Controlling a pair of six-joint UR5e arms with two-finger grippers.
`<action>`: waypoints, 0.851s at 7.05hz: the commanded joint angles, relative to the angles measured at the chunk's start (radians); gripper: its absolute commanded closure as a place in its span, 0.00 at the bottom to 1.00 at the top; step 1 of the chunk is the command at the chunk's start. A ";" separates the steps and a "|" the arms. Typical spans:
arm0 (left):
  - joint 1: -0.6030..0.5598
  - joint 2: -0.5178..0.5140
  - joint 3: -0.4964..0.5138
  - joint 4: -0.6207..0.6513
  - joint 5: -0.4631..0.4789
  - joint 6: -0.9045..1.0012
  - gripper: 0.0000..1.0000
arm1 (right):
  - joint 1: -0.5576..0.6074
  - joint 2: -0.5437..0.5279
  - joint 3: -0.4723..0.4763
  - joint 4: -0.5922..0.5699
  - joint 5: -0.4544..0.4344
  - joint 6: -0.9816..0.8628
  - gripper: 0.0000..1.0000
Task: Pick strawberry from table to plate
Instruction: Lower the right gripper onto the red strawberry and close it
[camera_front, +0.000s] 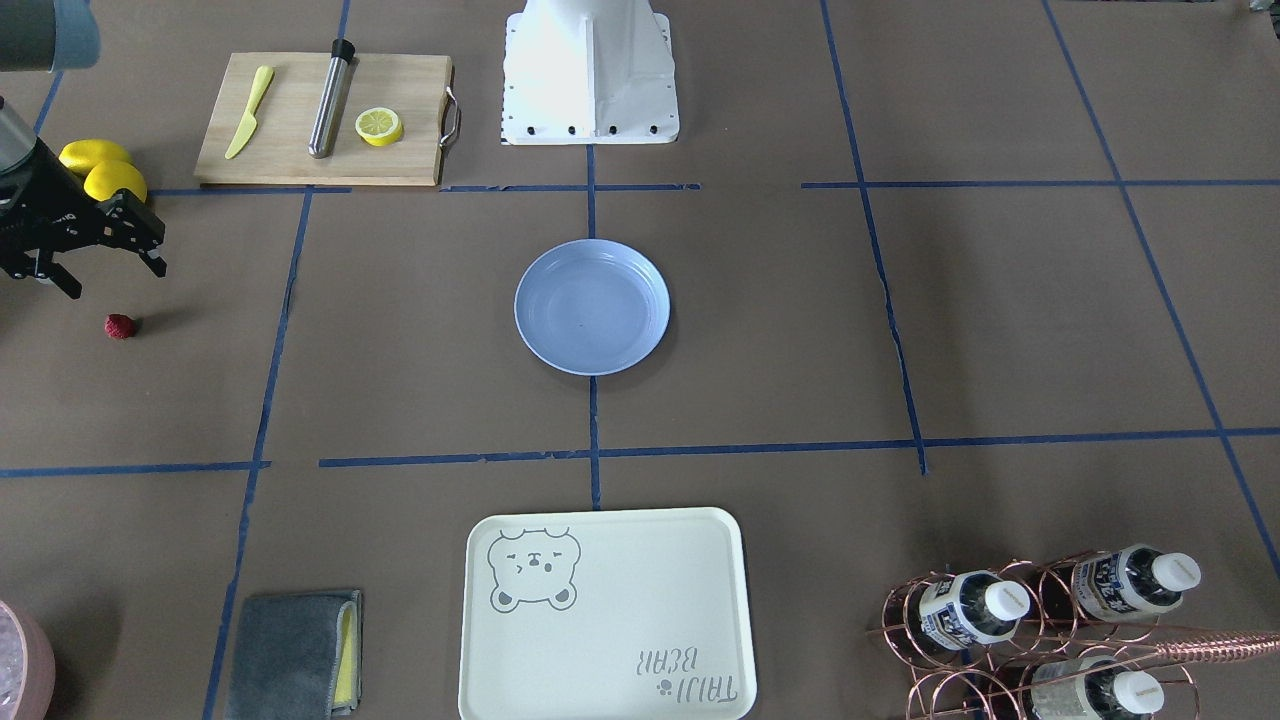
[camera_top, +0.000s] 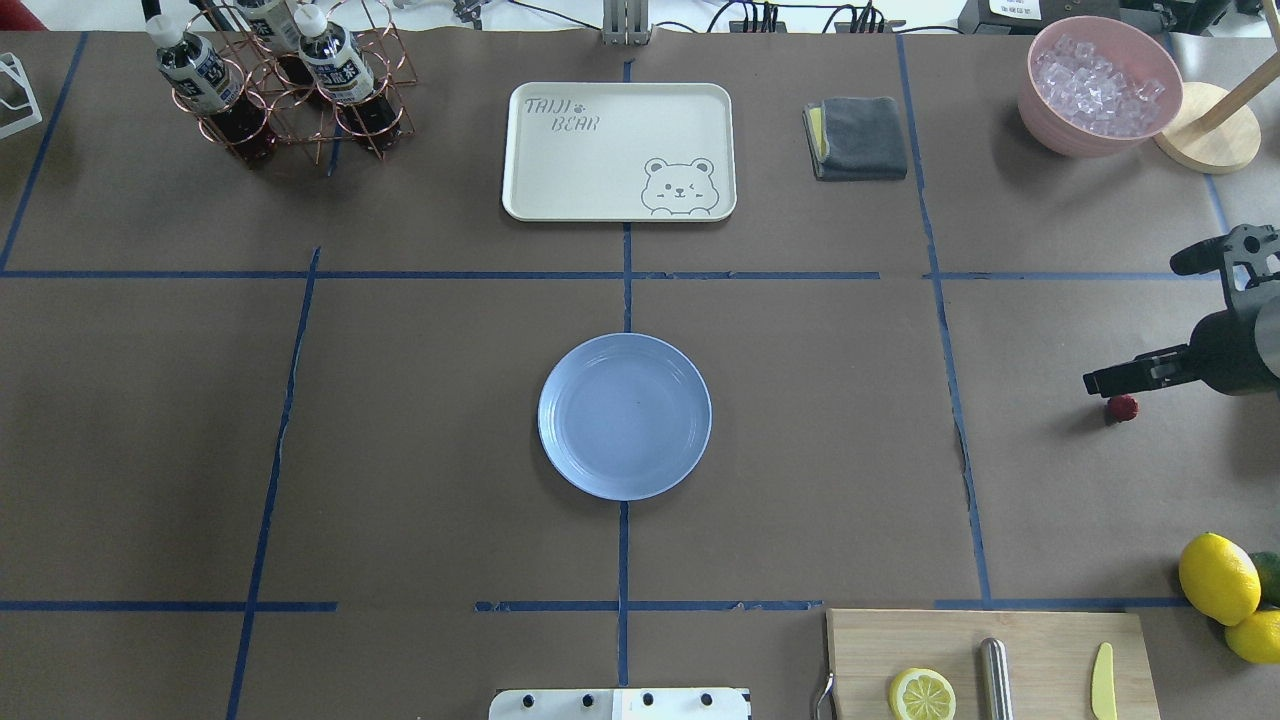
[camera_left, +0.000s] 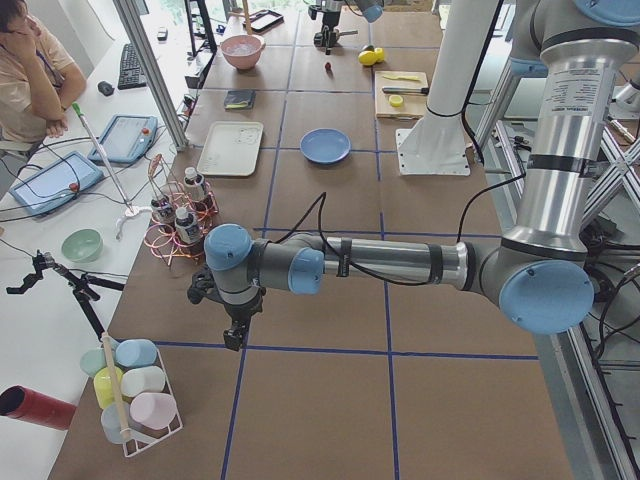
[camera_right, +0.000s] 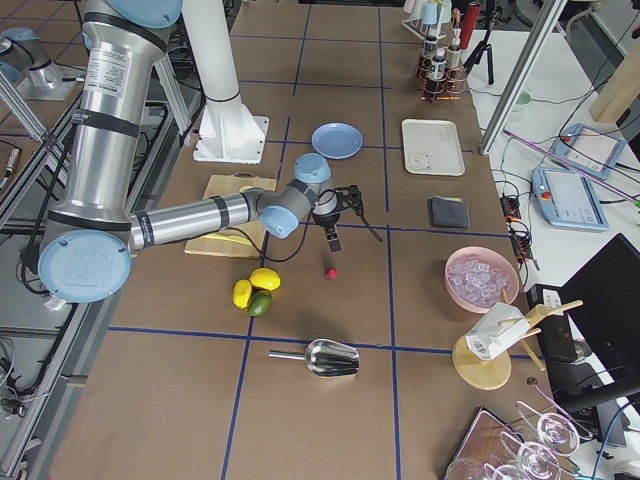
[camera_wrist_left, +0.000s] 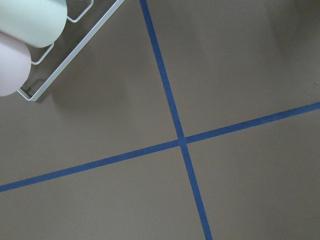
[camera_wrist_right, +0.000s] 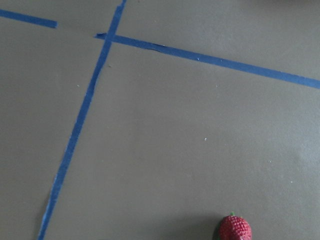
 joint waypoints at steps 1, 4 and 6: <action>0.000 0.006 -0.006 0.000 0.000 0.000 0.00 | -0.045 -0.006 -0.162 0.186 -0.083 0.004 0.00; 0.000 0.004 -0.008 0.000 -0.004 0.000 0.00 | -0.047 0.025 -0.241 0.230 -0.089 -0.008 0.09; 0.000 0.004 -0.008 -0.002 -0.004 0.000 0.00 | -0.045 0.023 -0.241 0.229 -0.087 -0.016 0.99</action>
